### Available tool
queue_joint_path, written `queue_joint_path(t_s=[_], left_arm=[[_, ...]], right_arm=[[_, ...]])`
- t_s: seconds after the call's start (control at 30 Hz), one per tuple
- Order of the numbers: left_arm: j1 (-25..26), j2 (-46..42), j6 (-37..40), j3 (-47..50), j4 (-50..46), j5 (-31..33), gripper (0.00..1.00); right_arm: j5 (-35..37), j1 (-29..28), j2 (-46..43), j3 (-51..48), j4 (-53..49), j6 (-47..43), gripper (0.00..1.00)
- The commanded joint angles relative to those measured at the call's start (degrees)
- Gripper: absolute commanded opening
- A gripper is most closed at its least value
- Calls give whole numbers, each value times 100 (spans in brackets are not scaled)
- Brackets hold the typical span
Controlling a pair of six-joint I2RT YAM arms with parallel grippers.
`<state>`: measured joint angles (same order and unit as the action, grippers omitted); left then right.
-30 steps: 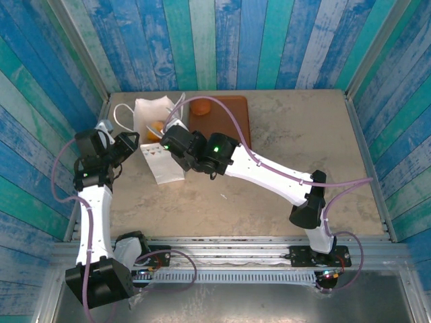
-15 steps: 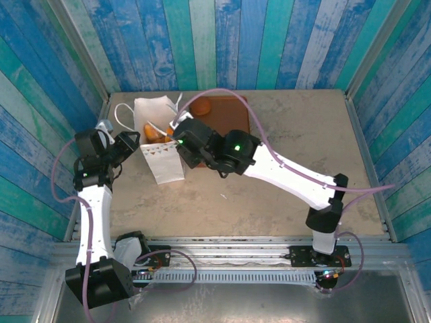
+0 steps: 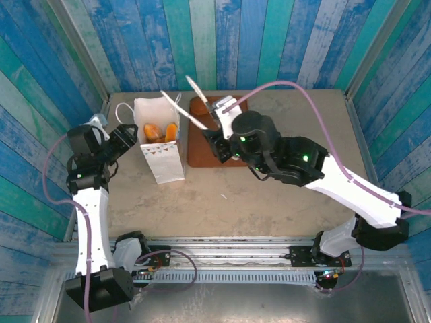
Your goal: Place the fake bread into the paper bag
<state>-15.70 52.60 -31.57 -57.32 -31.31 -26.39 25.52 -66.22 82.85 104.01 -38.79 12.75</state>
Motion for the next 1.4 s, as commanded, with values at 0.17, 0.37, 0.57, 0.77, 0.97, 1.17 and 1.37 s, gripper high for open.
queue_joint_path(t_s=[0.17, 0.37, 0.57, 0.77, 0.97, 1.17, 1.37], left_arm=[[-37, -452, 236, -532, -453, 411, 98], [-28, -547, 358, -614, -579, 453, 94], [-34, -558, 295, -488, -561, 418, 94], [-29, -531, 292, -259, -474, 280, 94], [-34, -514, 414, -79, -409, 338, 94], [-24, -403, 398, 166, -72, -124, 94], [-34, -196, 542, 116, -78, -262, 94]], right_arm=[[173, 767, -869, -1060, -15, 559, 55], [-665, 1711, -1078, -1796, -311, 937, 55], [-1537, 2500, -823, -2199, -396, 1146, 55], [-2176, 2889, -139, -2050, -312, 1040, 55], [-2431, 3040, 836, -1473, -182, 751, 55], [-2293, 3048, 2047, -598, -188, -68, 54], [-1922, 3070, 3148, 228, -139, -1144, 55]])
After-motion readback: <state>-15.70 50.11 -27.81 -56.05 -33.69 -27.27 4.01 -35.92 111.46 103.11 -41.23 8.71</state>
